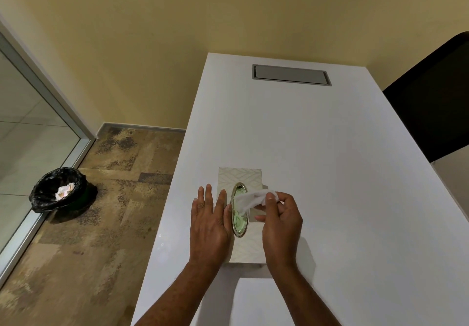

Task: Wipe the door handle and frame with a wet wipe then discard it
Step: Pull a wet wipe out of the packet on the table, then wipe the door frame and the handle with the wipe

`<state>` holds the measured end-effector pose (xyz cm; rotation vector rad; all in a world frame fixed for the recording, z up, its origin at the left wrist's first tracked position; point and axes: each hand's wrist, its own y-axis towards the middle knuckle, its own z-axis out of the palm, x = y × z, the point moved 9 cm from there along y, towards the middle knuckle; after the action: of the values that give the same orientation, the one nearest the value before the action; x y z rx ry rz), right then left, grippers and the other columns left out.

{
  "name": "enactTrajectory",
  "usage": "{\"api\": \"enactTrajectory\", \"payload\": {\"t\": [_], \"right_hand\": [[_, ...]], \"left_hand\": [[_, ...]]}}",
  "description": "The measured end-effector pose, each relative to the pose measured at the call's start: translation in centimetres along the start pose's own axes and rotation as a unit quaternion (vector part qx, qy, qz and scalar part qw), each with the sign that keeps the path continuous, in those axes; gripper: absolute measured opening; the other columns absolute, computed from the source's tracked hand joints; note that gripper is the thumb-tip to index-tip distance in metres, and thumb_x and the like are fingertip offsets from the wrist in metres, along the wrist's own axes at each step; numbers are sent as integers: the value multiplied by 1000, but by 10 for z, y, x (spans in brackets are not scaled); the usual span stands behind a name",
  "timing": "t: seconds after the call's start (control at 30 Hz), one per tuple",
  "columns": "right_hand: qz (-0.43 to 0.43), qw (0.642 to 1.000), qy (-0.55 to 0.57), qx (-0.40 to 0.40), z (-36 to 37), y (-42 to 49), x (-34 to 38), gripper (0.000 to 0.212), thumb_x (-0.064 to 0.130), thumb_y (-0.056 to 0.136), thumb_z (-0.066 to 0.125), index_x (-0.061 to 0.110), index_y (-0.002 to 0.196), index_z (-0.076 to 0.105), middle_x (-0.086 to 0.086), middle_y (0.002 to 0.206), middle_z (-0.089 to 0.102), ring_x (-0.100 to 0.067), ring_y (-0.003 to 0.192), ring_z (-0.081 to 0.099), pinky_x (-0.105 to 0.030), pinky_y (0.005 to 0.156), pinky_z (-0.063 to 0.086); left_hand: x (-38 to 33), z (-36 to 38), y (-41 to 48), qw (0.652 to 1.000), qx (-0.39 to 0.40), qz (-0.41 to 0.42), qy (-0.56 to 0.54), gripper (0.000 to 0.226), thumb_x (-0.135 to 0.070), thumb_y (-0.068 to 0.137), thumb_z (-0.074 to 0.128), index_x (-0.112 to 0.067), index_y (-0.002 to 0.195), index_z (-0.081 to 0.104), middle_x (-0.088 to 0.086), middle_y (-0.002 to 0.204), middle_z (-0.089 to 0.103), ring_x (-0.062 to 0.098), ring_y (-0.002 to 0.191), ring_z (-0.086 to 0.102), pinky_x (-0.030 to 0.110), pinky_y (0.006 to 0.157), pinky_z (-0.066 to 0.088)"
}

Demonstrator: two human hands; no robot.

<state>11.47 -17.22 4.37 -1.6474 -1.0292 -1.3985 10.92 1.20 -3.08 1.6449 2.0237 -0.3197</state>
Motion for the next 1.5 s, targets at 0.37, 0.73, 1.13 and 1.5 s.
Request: {"api": "enactTrajectory", "payload": {"t": [0.37,0.73,1.13,1.5], "right_hand": [[148,969,195,9,-10,-2,23,12,18,104,55,13,100,65,-9,96,77,-22,82,79,-29,58,61],[123,960,246,56,-7,-51,116,21,20,107,48,5,120,54,-21,115,69,-32,84,79,-35,71,66],[24,957,230,178,19,-180,260,15,19,107,47,18,102,60,-13,111,71,-30,94,76,-31,73,63],[51,910,265,314,134,-353,339,18,21,106,50,8,112,61,-17,105,72,-30,88,73,-28,61,64]], "left_hand": [[-8,-27,3,1000,-6,7,-15,61,-50,108,24,-25,163,29,-6,171,-1,11,159,-13,30,127,-14],[-53,-164,-21,994,-96,61,4,61,-51,110,17,-23,164,24,0,175,6,11,163,-7,42,134,7],[-22,-384,-118,962,-261,-24,71,64,-49,109,19,-18,165,18,2,174,2,8,161,-12,39,134,2],[100,-594,-236,900,-401,-102,136,62,-46,108,30,-17,163,25,3,175,8,14,163,-4,34,134,-1]]}}
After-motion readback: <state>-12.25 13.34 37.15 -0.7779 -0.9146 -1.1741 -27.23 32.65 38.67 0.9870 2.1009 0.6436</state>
